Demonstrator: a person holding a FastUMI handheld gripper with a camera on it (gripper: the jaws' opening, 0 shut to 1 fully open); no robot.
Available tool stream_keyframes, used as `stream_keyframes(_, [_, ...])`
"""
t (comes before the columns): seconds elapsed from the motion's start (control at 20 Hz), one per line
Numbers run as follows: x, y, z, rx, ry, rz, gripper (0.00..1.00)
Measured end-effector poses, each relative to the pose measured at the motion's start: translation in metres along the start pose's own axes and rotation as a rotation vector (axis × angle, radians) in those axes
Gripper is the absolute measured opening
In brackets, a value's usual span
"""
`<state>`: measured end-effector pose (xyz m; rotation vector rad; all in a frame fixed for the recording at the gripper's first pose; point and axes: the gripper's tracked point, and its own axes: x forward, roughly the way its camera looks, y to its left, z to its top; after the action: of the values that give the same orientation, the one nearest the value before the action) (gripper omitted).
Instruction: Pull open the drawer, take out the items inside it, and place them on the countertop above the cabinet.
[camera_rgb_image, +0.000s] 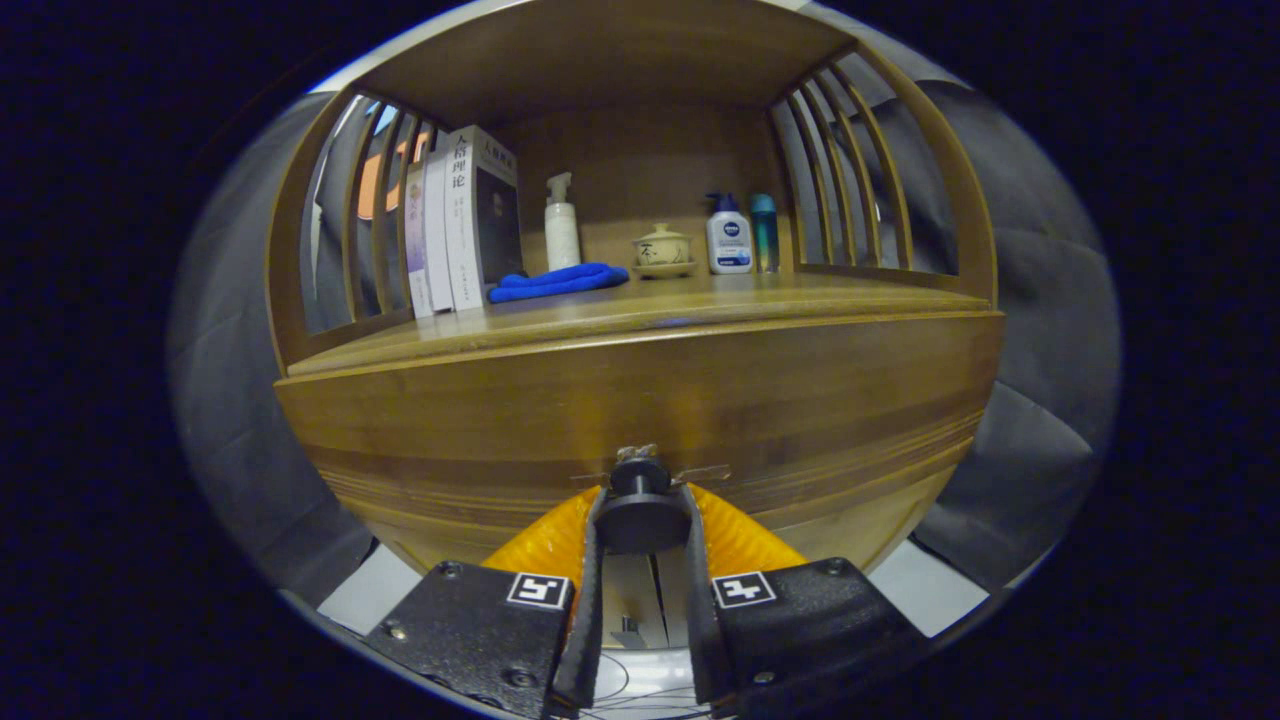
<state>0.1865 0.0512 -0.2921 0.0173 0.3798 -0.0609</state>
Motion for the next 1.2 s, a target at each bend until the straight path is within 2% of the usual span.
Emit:
stream_keyframes(0.45, [-0.052, -0.007, -0.021, -0.04, -0.004, 0.038, 0.38])
stream_keyframes(0.55, [-0.066, -0.008, -0.033, -0.036, 0.01, 0.048, 0.38])
stream_keyframes(0.6, [-0.073, -0.014, -0.052, -0.039, 0.061, 0.026, 0.38])
stream_keyframes(0.65, [-0.086, -0.024, -0.06, -0.021, 0.063, -0.005, 0.27])
stream_keyframes(0.7, [-0.096, -0.018, -0.068, -0.015, 0.028, 0.038, 0.15])
stream_keyframes(0.75, [-0.101, -0.021, -0.065, -0.028, -0.007, 0.038, 0.04])
stream_keyframes(0.8, [-0.103, -0.016, -0.064, -0.056, -0.016, 0.09, 0.06])
stream_keyframes(0.85, [-0.105, -0.016, -0.06, -0.092, -0.014, 0.107, 0.05])
stream_keyframes(0.95, [-0.112, -0.006, -0.053, -0.092, -0.017, 0.173, 0.08])
stream_keyframes(1.15, [-0.089, -0.009, -0.025, -0.079, -0.042, 0.111, 0.51])
stream_keyframes(1.2, [-0.091, -0.006, -0.026, -0.064, -0.049, 0.111, 0.53])
